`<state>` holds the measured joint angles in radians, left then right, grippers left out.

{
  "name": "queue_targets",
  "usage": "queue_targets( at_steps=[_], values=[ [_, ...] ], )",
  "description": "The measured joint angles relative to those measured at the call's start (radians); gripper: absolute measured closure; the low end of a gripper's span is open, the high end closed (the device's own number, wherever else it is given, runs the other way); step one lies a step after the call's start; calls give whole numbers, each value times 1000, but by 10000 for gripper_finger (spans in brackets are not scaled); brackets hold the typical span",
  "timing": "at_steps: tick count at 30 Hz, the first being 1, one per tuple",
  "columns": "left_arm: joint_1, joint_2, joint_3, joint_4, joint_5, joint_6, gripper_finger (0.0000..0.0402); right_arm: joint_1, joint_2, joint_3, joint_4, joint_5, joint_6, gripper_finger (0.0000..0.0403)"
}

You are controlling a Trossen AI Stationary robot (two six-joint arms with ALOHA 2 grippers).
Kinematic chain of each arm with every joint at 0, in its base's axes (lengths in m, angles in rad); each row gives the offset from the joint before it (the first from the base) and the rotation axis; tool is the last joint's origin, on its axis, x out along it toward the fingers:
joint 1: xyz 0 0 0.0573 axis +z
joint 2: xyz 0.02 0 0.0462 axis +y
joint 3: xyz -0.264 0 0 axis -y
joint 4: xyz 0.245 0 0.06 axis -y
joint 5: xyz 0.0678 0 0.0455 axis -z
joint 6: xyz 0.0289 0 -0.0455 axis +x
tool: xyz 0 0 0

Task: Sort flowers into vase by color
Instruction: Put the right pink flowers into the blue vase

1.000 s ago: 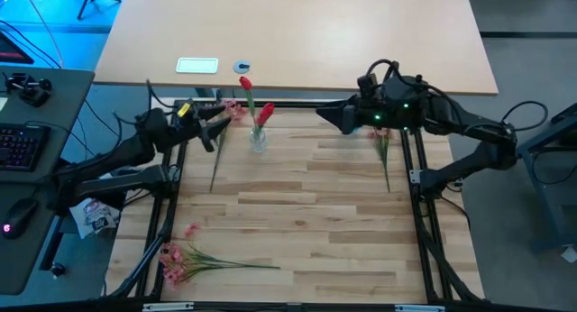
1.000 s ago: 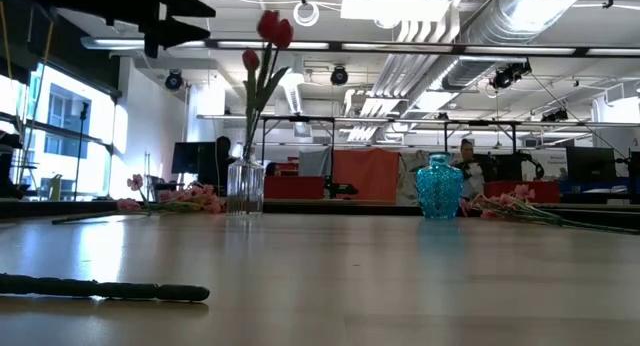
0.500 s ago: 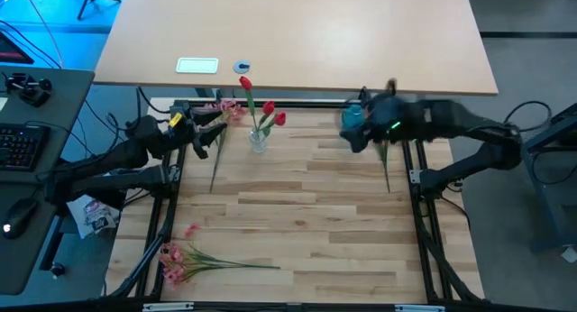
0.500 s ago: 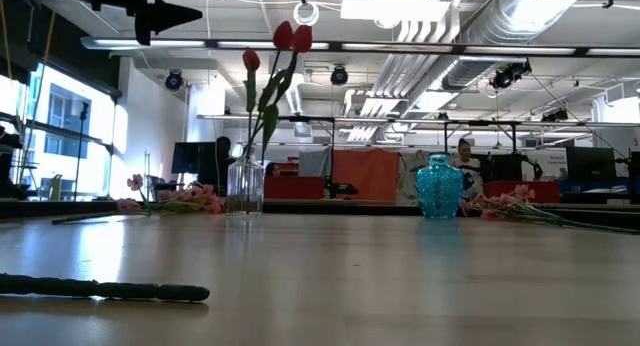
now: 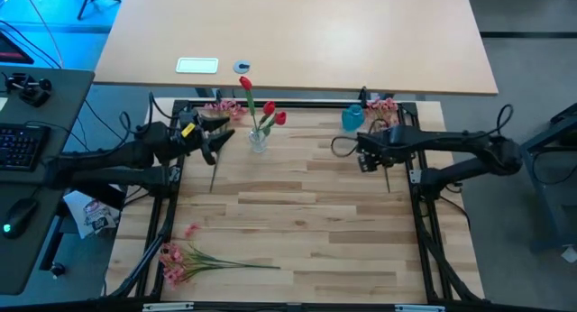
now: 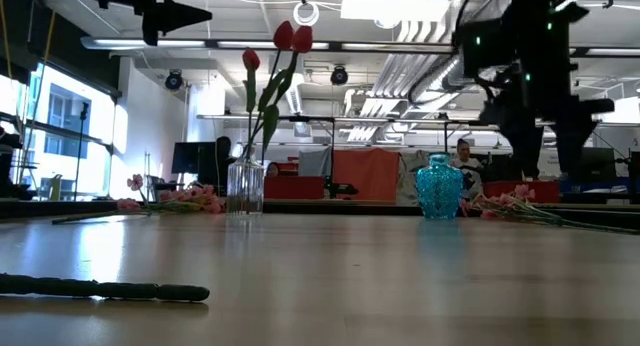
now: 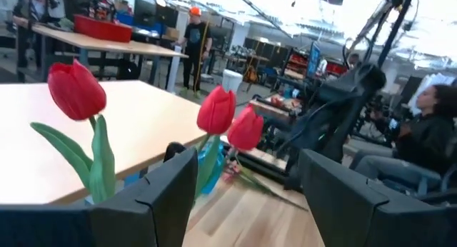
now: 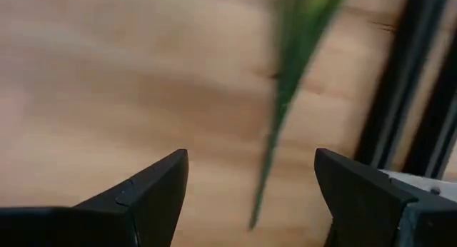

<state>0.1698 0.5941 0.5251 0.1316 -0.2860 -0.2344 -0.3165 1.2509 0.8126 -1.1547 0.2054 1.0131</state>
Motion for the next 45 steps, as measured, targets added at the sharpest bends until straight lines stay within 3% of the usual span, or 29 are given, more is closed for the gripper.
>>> queue_targets(
  at_steps=[7,13,22,34,39,45],
  values=[
    [-53,27,0,121,-33,-19,170,-217,-1,-147,260,16,-76,102],
    [-117,49,0,218,-30,-71,170,-341,-1,-169,288,53,-160,102],
    [-185,93,0,241,-42,-161,170,-409,51,-169,372,2,-343,102],
    [-241,166,0,290,-100,-182,170,-486,214,-164,446,-65,-442,112],
    [-252,167,0,294,-103,-183,170,-484,216,-164,434,-65,-481,190],
    [-253,167,0,293,-104,-183,170,-471,208,-165,410,-91,-523,368]
  ],
)
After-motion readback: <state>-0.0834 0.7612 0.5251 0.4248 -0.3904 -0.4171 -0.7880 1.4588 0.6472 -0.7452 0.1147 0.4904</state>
